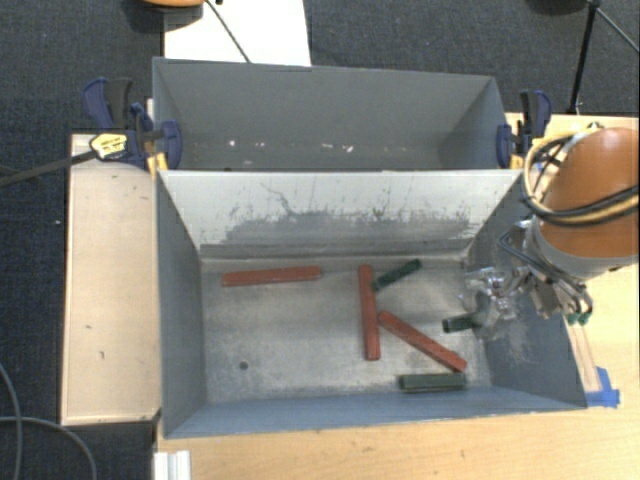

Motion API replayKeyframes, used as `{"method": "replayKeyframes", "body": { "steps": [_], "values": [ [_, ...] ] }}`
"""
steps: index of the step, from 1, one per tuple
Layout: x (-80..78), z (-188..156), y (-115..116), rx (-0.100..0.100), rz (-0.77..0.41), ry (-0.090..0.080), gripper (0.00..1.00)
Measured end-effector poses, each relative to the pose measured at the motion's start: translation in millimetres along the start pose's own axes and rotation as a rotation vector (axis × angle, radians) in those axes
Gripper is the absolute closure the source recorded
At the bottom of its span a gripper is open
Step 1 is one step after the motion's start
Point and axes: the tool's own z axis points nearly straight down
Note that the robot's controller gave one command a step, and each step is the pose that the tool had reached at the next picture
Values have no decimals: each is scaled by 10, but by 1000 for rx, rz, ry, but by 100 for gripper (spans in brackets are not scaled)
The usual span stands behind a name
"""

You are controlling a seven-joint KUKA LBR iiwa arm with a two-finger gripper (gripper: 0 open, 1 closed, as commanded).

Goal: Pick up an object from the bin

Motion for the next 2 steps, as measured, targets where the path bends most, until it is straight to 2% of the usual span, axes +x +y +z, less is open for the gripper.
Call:
{"method": "replayKeyframes", "body": {
  "steps": [1, 2],
  "values": [
    [-81, -542, -272, -2, -7, 3, 100],
    [-86, -681, -331, 1, -2, -2, 100]
  ]
}}
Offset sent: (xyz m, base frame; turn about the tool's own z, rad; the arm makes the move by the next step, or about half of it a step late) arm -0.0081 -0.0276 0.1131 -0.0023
